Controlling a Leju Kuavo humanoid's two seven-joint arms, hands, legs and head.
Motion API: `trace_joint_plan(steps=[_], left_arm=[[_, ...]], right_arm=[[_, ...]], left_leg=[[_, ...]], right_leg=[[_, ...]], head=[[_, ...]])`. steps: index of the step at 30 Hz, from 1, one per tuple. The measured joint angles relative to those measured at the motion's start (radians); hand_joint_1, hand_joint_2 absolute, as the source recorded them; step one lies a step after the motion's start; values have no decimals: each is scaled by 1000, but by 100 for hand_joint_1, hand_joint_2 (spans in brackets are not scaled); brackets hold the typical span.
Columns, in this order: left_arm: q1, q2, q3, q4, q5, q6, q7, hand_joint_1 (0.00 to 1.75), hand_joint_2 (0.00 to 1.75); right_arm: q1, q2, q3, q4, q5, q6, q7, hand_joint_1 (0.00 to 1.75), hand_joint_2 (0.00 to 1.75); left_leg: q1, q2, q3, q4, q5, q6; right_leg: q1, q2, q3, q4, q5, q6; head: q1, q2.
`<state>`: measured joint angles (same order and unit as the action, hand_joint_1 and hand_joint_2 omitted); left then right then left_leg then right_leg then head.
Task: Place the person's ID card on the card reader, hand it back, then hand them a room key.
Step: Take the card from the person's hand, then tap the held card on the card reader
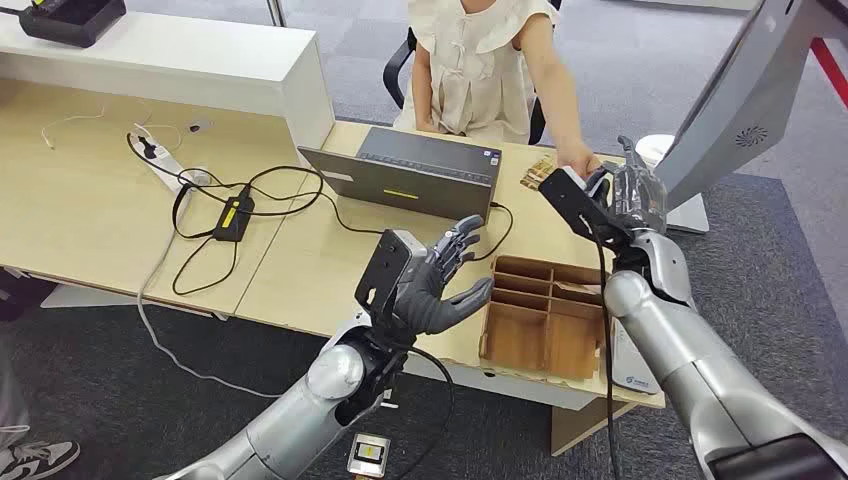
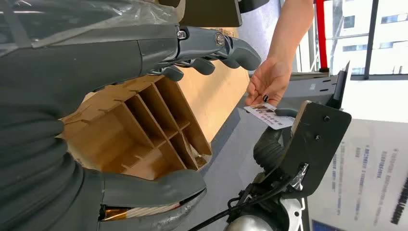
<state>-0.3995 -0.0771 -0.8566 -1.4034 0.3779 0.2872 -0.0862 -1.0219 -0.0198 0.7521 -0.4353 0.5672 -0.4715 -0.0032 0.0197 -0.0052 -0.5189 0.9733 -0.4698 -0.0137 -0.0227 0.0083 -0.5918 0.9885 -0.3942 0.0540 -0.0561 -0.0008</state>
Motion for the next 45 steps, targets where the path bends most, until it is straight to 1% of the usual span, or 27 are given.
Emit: trace_joint_plan(steps=[7, 12, 14, 17, 21, 24, 29, 36, 38, 40, 42, 45], left_arm=[[-1, 0, -2, 0, -7, -4, 10, 0, 175], [1, 4, -2, -2, -23, -2, 21, 0, 175], [5, 6, 0, -6, -30, 5, 25, 0, 175], [14, 12, 4, -13, -41, 17, 32, 0, 175], [37, 25, 13, -34, -61, 33, 40, 0, 175], [51, 37, 19, -49, -68, 40, 44, 0, 175], [69, 49, 29, -72, -79, 50, 52, 0, 175], [109, 75, 50, -118, -102, 63, 62, 0, 175], [118, 80, 56, -130, -108, 67, 67, 0, 175], [128, 83, 60, -143, -112, 70, 71, 0, 175], [133, 87, 62, -152, -114, 71, 72, 0, 175], [135, 90, 62, -161, -113, 73, 71, 0, 175]], right_arm=[[10, -7, -8, -4, -40, -14, -9, 175, 175], [28, -12, -24, -40, -141, -52, -46, 175, 175], [46, -17, -35, -79, -194, -76, -55, 175, 175], [86, -32, -56, -159, -244, -101, -43, 175, 175], [188, -72, -112, -324, -269, -152, -4, 175, 175], [255, -102, -167, -445, -268, -172, 12, 175, 175], [325, -141, -251, -585, -251, -215, 23, 175, 175], [493, -217, -444, -778, -225, -227, 62, 175, 175], [535, -237, -486, -812, -201, -214, 86, 175, 175], [579, -254, -512, -833, -156, -179, 113, 175, 175], [608, -265, -526, -841, -93, -132, 135, 175, 175], [626, -273, -528, -835, 6, -79, 156, 175, 175]], left_leg=[[0, 0, 0, 0, 0, 0], [0, 0, 0, 0, 0, 0], [0, 0, 0, 0, 0, 0], [0, 0, 0, 0, 0, 0], [0, 0, 0, 0, 0, 0], [0, 0, 0, 0, 0, 0], [0, 0, 1, 0, 0, 0], [0, 0, 1, 0, 0, 0], [0, 1, 1, 0, -1, 0], [0, 1, 1, 0, -1, 0], [0, 1, 0, 0, -1, 0], [0, 1, 1, -1, -1, 0]], right_leg=[[0, 0, 0, 0, 0, 0], [0, 0, 0, 0, 0, 0], [0, 0, 0, 0, 0, 0], [0, 0, 0, 0, 0, 0], [0, 0, 1, 0, 0, 0], [0, 0, 1, 0, 0, 0], [0, 0, 1, -1, 0, 0], [0, 0, 1, -1, 0, 0], [0, 1, 1, -1, 0, 0], [0, 0, 1, -1, 0, 0], [0, 0, 1, -1, 0, 0], [0, 1, 1, -1, 0, 0]], head=[[0, 0], [0, 0], [0, 0], [0, 0], [0, 0], [0, 0], [0, 0], [0, 0], [0, 0], [0, 0], [0, 0], [0, 0]])
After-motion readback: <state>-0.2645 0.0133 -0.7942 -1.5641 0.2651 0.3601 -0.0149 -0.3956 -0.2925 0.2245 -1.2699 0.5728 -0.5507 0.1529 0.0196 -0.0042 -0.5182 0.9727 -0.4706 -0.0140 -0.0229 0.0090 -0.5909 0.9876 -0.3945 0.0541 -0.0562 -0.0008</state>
